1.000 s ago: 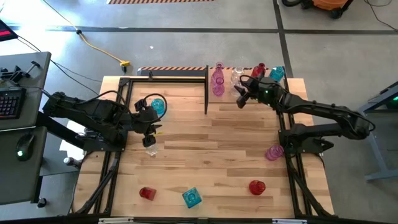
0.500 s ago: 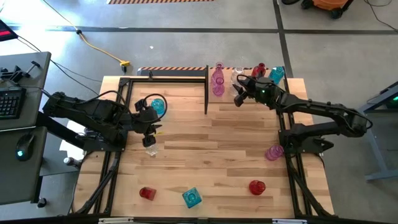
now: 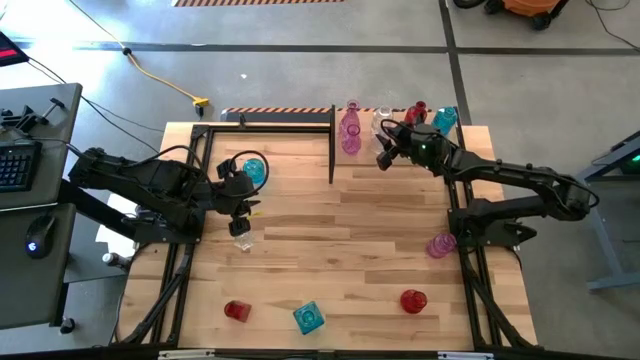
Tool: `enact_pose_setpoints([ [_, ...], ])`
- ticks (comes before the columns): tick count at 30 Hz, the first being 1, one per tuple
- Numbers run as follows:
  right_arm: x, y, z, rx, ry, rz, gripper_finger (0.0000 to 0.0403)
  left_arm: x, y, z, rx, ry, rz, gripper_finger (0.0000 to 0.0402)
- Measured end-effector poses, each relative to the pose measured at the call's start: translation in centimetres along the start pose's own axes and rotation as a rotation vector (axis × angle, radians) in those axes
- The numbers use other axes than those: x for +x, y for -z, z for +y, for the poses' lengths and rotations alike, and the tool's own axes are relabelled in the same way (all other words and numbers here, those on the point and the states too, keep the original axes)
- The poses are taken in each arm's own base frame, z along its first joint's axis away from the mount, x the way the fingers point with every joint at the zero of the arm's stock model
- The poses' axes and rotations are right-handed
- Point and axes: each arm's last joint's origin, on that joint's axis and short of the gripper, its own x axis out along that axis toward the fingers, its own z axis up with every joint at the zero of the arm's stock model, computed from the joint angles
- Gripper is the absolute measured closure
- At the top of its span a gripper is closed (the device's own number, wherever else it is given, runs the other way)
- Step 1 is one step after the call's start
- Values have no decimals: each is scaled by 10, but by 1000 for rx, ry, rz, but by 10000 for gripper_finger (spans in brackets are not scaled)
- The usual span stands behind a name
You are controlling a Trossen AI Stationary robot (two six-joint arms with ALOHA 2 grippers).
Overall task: Sort vases onto shelf
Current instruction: Put the bottom transparent vase on the shelf aligned with the other transparent vase
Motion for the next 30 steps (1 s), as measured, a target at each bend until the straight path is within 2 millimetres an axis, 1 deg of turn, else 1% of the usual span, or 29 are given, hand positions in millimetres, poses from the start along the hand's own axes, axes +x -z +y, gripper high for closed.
enact_pose_setpoints([
  [9,0,0,0,-6,3,1,251,0,0,0,0,0,0,312],
  [16,0,0,0,-8,3,1,251,0,0,0,-1,0,0,312],
  [25,-7,-1,-2,-8,-3,7,250,0,0,0,-10,0,0,312],
  [30,-7,-1,-2,-6,6,7,250,0,0,0,-18,0,0,312],
])
